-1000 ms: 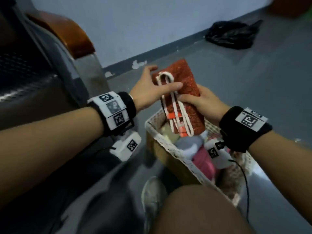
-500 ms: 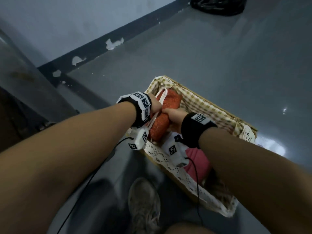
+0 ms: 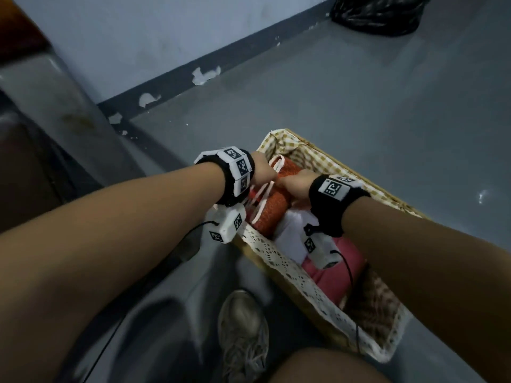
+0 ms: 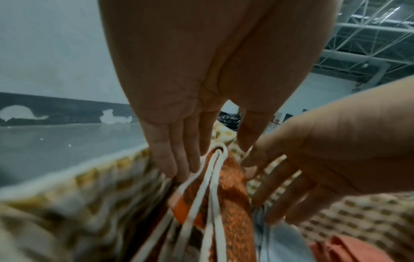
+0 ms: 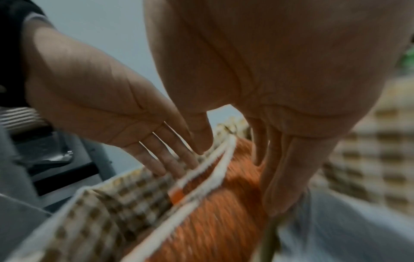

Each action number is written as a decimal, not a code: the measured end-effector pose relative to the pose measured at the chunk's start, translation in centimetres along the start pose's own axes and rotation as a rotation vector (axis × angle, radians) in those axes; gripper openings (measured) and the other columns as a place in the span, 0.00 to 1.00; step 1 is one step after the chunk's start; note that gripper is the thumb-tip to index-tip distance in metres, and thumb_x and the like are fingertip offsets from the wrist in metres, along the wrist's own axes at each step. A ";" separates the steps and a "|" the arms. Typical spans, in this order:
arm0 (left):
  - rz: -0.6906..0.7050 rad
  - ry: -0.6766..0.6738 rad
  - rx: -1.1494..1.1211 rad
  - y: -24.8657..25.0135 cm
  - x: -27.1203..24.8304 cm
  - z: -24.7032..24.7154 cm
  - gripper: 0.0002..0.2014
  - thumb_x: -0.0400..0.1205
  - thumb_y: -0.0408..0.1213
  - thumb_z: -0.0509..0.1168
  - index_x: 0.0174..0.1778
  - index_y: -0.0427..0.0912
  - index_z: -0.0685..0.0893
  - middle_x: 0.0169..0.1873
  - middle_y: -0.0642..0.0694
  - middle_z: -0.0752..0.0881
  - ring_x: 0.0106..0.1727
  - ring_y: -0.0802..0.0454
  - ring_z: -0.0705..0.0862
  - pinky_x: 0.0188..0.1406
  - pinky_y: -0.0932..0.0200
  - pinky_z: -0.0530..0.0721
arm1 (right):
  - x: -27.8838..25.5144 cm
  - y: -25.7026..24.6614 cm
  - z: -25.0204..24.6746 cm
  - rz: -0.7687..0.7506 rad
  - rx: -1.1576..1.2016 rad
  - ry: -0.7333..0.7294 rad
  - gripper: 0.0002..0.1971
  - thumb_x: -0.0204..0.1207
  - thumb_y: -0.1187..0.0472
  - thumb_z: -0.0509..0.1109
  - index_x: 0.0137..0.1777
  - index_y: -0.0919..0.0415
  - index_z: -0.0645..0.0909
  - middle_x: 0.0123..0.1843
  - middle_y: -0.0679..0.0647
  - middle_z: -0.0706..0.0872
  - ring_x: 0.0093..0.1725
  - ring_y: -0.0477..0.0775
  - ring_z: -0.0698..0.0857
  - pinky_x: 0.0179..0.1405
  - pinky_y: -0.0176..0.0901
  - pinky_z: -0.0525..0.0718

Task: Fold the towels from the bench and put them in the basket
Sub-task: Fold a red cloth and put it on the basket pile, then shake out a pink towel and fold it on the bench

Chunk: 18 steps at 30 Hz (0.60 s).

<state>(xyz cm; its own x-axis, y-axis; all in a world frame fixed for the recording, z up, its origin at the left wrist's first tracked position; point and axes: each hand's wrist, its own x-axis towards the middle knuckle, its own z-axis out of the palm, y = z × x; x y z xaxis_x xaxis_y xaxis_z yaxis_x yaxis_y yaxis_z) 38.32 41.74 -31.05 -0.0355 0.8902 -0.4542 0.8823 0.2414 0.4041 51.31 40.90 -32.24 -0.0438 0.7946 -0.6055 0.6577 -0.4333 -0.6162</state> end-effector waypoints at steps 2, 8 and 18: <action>0.089 0.038 0.012 -0.5 -2.3 -2.1 0.13 0.81 0.44 0.68 0.53 0.40 0.90 0.43 0.44 0.89 0.44 0.46 0.87 0.44 0.58 0.83 | -2.5 -2.3 -0.9 -0.143 -0.183 0.066 0.14 0.79 0.50 0.68 0.54 0.60 0.82 0.46 0.55 0.87 0.40 0.55 0.87 0.35 0.42 0.84; 0.204 0.253 -0.019 -6.0 -12.9 -9.5 0.13 0.81 0.40 0.67 0.60 0.51 0.89 0.47 0.50 0.88 0.55 0.50 0.87 0.56 0.60 0.81 | -10.0 -10.4 2.4 -0.400 -0.269 -0.153 0.15 0.82 0.58 0.66 0.61 0.69 0.83 0.54 0.64 0.91 0.53 0.64 0.92 0.56 0.57 0.90; -0.079 0.555 -0.024 -27.6 -31.2 -15.4 0.12 0.81 0.41 0.67 0.59 0.48 0.87 0.54 0.48 0.91 0.57 0.50 0.87 0.59 0.53 0.83 | -21.2 -23.3 22.8 -0.832 -0.505 -0.558 0.06 0.82 0.64 0.64 0.46 0.62 0.81 0.38 0.57 0.82 0.35 0.54 0.84 0.34 0.44 0.82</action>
<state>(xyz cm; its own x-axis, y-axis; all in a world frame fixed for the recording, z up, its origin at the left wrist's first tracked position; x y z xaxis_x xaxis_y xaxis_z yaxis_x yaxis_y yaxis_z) 7.89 13.21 -15.77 -0.3484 0.9373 -0.0002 0.8562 0.3183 0.4070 19.74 24.43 -16.54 -0.8593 0.3995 -0.3192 0.4903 0.4664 -0.7362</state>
